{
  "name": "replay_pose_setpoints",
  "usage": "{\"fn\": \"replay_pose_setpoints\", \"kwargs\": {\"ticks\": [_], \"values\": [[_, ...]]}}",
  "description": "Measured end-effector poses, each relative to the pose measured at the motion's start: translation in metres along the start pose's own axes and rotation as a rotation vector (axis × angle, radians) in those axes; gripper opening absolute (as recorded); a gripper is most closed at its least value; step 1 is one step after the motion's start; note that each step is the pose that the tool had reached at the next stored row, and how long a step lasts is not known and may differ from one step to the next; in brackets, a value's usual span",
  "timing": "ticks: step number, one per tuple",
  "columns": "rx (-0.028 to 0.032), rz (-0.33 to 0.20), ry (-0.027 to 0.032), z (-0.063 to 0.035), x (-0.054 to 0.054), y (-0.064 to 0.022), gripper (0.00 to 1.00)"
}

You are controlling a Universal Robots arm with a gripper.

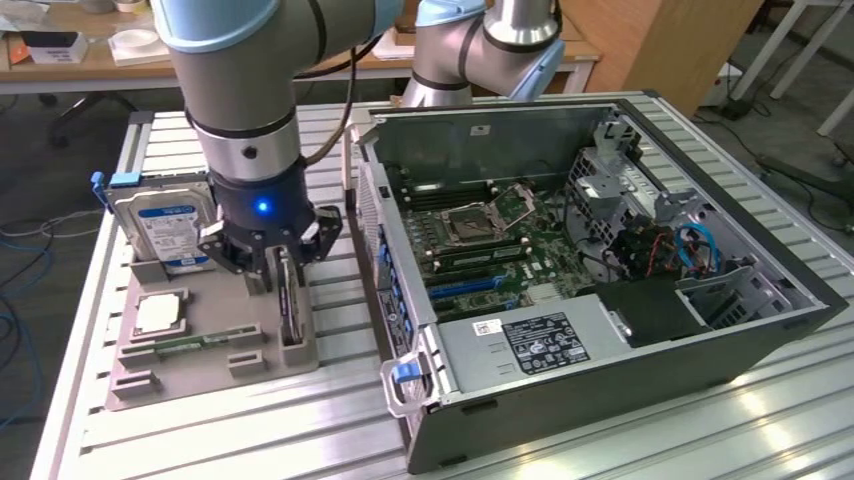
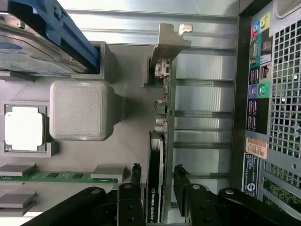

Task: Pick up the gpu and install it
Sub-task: 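Pick up the gpu and move the gpu toward the slot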

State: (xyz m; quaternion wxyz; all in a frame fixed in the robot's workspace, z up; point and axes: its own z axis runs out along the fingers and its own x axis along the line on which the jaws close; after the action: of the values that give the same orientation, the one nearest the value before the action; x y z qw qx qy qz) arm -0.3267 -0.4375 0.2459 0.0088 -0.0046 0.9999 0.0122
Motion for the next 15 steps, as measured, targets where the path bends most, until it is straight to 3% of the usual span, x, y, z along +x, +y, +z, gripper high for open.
{"fn": "replay_pose_setpoints", "kwargs": {"ticks": [15], "values": [[0.0000,0.000,0.0000,0.0182,0.000,-0.0011,0.41]]}}
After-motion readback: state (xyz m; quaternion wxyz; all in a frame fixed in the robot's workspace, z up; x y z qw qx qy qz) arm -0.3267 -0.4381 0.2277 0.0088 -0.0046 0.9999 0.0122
